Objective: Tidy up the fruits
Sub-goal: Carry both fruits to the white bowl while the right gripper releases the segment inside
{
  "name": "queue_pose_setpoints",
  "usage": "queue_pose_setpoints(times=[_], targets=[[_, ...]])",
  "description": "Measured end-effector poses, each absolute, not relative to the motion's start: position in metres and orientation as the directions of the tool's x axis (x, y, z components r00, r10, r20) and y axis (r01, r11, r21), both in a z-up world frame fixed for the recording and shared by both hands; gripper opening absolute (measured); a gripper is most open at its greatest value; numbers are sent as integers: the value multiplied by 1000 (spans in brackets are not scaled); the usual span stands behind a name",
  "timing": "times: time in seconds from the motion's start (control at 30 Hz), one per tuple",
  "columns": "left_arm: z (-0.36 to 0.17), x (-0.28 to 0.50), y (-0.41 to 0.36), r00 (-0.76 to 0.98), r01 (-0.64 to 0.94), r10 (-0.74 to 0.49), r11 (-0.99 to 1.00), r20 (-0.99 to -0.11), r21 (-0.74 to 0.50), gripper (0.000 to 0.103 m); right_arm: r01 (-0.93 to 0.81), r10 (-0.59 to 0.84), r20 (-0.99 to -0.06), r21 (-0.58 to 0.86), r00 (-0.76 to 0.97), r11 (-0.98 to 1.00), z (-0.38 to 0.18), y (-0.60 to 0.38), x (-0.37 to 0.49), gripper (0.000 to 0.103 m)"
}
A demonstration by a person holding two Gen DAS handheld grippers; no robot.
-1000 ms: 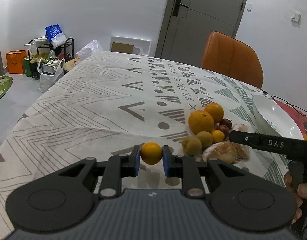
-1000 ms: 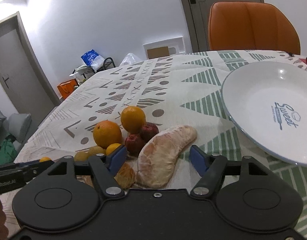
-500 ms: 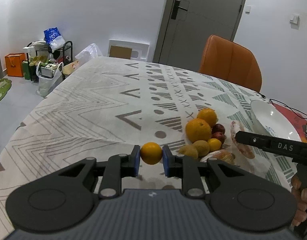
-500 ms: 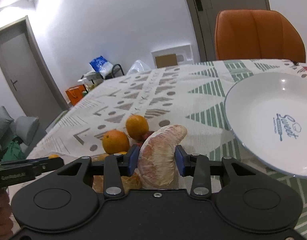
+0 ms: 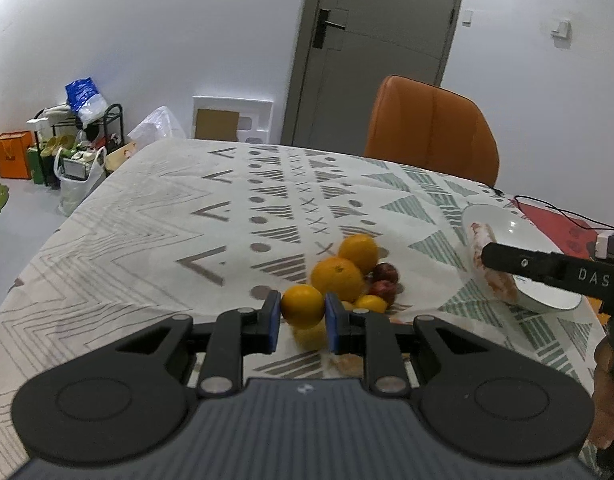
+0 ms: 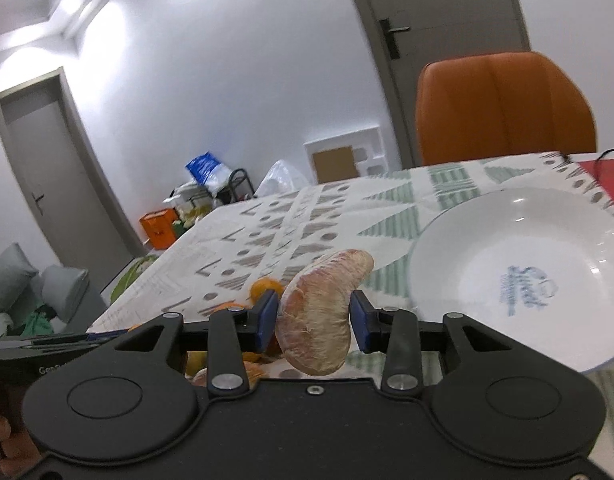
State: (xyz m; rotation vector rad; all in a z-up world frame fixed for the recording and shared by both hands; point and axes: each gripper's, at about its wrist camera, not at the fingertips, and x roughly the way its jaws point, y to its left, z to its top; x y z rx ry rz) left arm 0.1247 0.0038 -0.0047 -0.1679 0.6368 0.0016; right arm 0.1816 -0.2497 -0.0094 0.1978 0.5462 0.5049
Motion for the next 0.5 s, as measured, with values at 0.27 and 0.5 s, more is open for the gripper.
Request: queue_pose_setpoints(times=[0.27,0.5], targets=[[-3,136,-24,805,1,-83,990,-588,-138,22,-327,445,-434,322,783,889,-10,-291,183,37],[-2,150,-44,803,39,-112,990,-585,-136,22,-255,385,-437,327,813,910,-17,-314,187,37]])
